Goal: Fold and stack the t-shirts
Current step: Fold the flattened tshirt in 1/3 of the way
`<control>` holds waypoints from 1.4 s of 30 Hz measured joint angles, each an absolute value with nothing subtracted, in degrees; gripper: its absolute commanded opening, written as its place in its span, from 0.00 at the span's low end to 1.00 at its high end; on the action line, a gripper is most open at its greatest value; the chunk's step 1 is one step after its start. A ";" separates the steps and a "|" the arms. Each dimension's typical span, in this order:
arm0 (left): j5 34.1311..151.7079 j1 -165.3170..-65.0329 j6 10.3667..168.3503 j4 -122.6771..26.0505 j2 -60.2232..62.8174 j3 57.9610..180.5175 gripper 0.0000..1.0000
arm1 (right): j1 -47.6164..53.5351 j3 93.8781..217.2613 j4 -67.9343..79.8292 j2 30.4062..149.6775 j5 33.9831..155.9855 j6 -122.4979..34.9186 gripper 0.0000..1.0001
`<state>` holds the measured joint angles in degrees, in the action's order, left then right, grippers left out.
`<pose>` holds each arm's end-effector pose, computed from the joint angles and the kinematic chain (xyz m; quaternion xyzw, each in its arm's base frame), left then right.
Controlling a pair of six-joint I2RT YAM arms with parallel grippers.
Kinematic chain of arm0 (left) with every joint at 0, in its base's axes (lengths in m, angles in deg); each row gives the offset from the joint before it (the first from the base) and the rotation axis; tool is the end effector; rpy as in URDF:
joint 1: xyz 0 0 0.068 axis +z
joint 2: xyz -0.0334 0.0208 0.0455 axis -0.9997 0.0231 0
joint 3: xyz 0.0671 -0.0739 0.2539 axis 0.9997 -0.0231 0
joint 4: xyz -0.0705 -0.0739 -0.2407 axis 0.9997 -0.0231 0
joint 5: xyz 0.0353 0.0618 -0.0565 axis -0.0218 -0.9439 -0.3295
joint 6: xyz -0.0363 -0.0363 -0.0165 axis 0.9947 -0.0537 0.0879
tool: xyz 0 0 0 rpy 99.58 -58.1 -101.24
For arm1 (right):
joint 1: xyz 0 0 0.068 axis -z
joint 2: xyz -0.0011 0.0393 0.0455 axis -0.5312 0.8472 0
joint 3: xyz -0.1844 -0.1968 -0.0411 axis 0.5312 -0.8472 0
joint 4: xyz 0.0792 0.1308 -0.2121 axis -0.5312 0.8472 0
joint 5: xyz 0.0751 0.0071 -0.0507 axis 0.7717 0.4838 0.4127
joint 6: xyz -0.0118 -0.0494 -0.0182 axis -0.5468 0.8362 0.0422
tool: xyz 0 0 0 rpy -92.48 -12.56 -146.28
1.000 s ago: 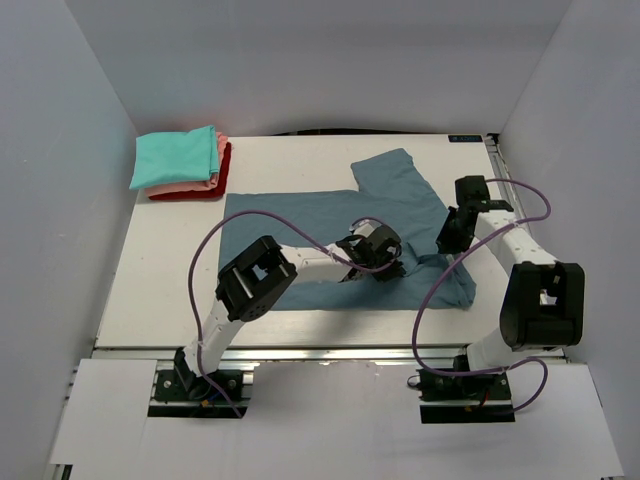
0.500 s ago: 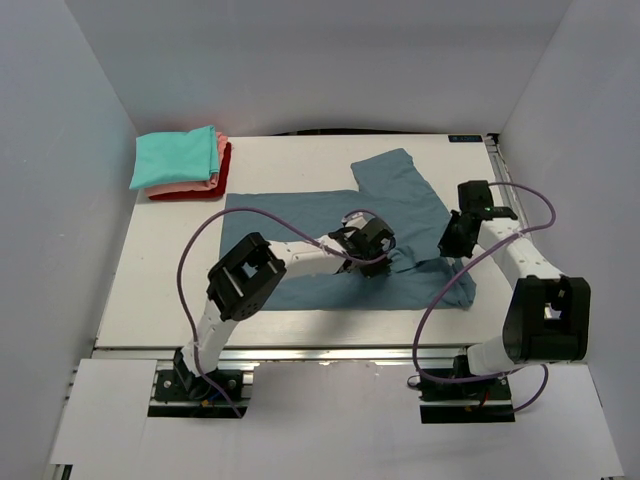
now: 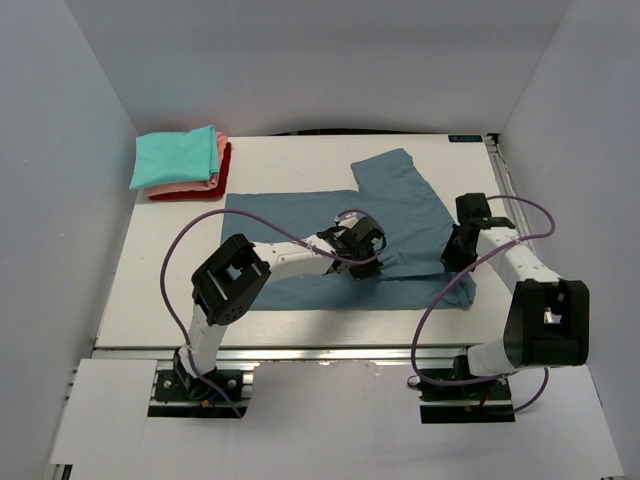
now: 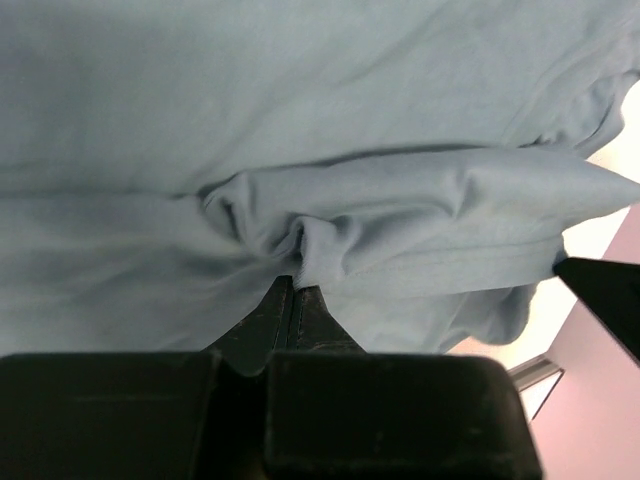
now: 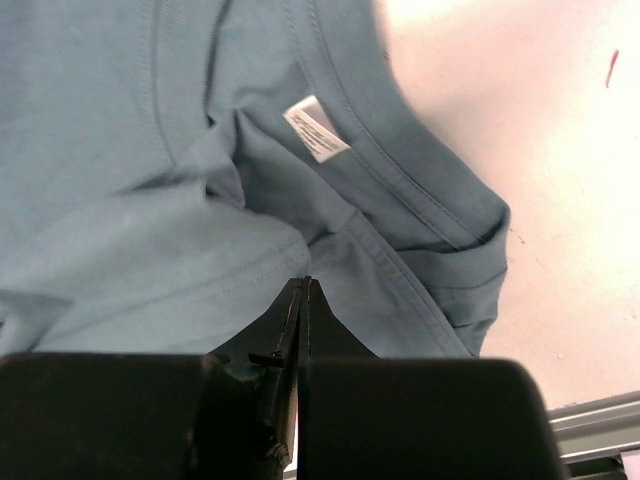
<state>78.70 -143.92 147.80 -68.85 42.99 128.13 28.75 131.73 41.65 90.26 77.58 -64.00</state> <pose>0.2523 -0.3571 0.1639 -0.1380 0.9411 -0.2479 0.1840 0.2674 0.0095 0.2064 0.2175 0.9498 -0.0256 0.2233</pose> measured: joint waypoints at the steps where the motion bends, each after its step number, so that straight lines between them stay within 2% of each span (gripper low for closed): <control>1: 78.92 -143.92 147.73 -68.92 42.64 127.69 0.00 | 28.75 131.51 41.71 90.21 77.41 -63.98 0.00; 14: 81.94 -143.96 146.53 -69.44 39.27 125.48 0.00 | 29.15 129.28 42.80 88.97 75.94 -64.15 0.00; 17: 82.61 -143.96 146.27 -69.66 39.27 125.46 0.04 | 29.15 127.62 42.91 89.84 76.12 -64.37 0.00; 20: 83.38 -143.96 145.90 -69.75 39.58 125.44 0.19 | 29.17 126.26 42.80 91.18 76.16 -64.50 0.00; 21: 83.64 -143.96 145.76 -69.73 39.80 125.44 0.33 | 29.19 125.91 42.76 91.57 76.23 -64.59 0.00; 23: 83.90 -143.96 145.57 -69.88 40.21 125.39 0.43 | 29.19 125.52 42.63 92.01 76.27 -64.59 0.00; 24: 83.88 -143.96 145.63 -70.03 40.41 125.37 0.52 | 29.26 125.39 42.61 92.01 76.29 -64.59 0.02; 28: 83.77 -143.94 145.57 -70.84 40.93 125.37 0.71 | 29.41 125.52 42.39 91.88 76.32 -64.13 0.22; 32: 82.68 -143.92 145.52 -72.15 40.74 125.39 0.72 | 29.45 127.33 43.02 90.94 76.56 -63.32 0.36; 37: 77.96 -143.90 144.89 -76.31 38.25 125.77 0.69 | 29.45 132.08 43.15 86.98 77.08 -63.13 0.39; 39: 76.39 -143.90 144.21 -77.57 36.94 126.79 0.56 | 29.45 133.74 42.83 85.08 77.78 -62.91 0.24; 40: 75.99 -143.90 143.89 -77.57 36.48 127.58 0.45 | 29.45 134.33 42.54 84.31 78.61 -62.76 0.00; 41: 75.99 -143.88 143.62 -77.07 36.15 128.28 0.28 | 29.45 134.74 42.08 83.72 79.38 -62.54 0.00; 42: 76.12 -143.85 143.51 -76.20 35.97 128.96 0.21 | 29.45 134.98 41.54 83.35 80.29 -62.49 0.00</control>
<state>76.12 -143.85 143.51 -76.20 35.97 128.96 29.45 134.98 41.54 83.35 80.29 -62.49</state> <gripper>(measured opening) 0.376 0.029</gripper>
